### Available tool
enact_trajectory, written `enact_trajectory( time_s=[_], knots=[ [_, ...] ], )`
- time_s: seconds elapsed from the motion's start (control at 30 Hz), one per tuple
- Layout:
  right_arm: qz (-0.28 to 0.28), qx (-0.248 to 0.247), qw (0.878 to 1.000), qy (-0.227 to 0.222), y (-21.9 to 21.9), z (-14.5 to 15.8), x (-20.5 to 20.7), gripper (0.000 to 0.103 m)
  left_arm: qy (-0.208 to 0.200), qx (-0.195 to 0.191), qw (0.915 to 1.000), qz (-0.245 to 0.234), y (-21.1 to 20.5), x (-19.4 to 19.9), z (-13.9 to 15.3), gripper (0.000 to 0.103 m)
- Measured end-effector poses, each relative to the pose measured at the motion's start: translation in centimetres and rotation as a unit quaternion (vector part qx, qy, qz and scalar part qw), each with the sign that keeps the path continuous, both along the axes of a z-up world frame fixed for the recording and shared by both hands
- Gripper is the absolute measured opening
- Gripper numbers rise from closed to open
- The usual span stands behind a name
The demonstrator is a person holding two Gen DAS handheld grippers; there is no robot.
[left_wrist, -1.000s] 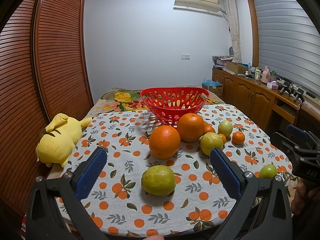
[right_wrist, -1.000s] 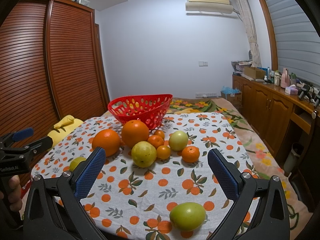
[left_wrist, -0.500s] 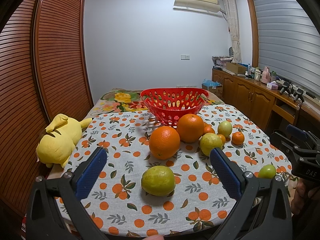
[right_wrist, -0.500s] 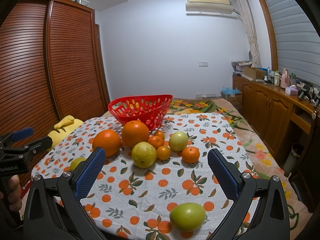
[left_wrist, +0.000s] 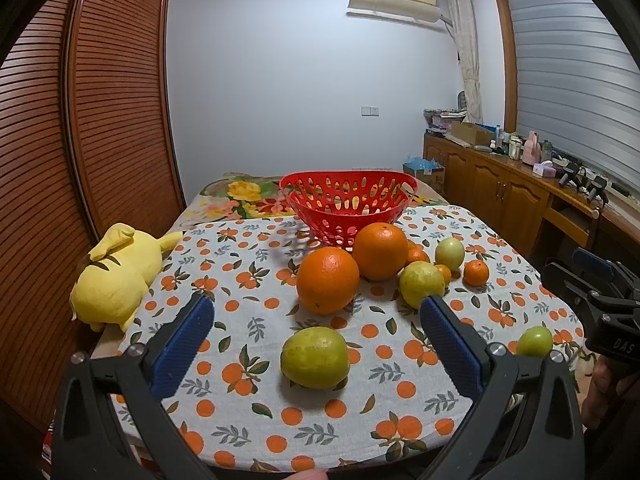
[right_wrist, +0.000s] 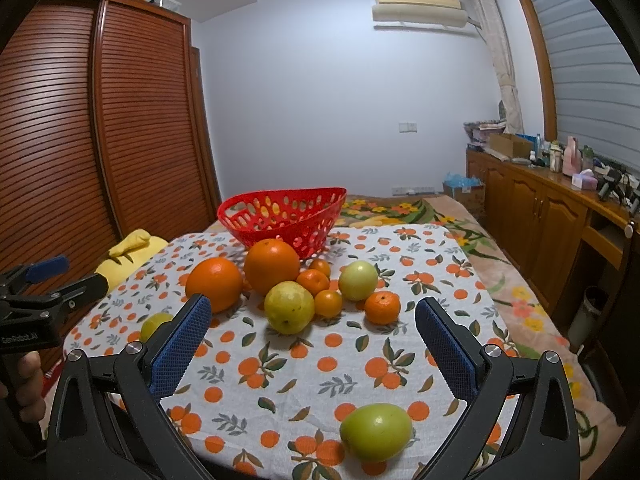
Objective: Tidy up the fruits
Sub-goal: 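Reach the right tool to the large green pomelo and close on it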
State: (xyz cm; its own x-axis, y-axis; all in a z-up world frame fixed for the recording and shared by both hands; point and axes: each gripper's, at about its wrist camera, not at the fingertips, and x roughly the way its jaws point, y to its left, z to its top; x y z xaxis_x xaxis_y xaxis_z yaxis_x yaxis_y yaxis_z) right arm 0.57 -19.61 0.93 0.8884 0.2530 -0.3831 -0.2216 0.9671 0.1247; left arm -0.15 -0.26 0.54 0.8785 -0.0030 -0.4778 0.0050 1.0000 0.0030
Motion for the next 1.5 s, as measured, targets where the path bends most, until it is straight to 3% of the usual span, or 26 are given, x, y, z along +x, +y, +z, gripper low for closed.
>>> enact_trajectory(
  time_s=[0.37,1.07,1.37,1.5],
  knots=[
    [0.005,-0.007,1.0,0.017,-0.1,-1.0,0.1,0.103,0.028,-0.006,0.9996,-0.007,0.1,1.0,-2.1,0.103],
    [0.0,-0.037,0.994,0.099,-2.5,-6.2,0.8,0.099,0.104,-0.024,0.9939,-0.03,0.2,3.2,-6.6,0.103],
    [0.002,-0.045,0.99,0.136,-2.8,-8.1,1.5,0.092,0.122,-0.026,0.9917,-0.03,0.7,4.1,-7.8,0.103],
    [0.003,-0.048,0.988,0.149,-2.9,-8.7,1.8,0.077,0.131,-0.03,0.9906,-0.028,1.0,4.6,-8.3,0.103]
  ],
)
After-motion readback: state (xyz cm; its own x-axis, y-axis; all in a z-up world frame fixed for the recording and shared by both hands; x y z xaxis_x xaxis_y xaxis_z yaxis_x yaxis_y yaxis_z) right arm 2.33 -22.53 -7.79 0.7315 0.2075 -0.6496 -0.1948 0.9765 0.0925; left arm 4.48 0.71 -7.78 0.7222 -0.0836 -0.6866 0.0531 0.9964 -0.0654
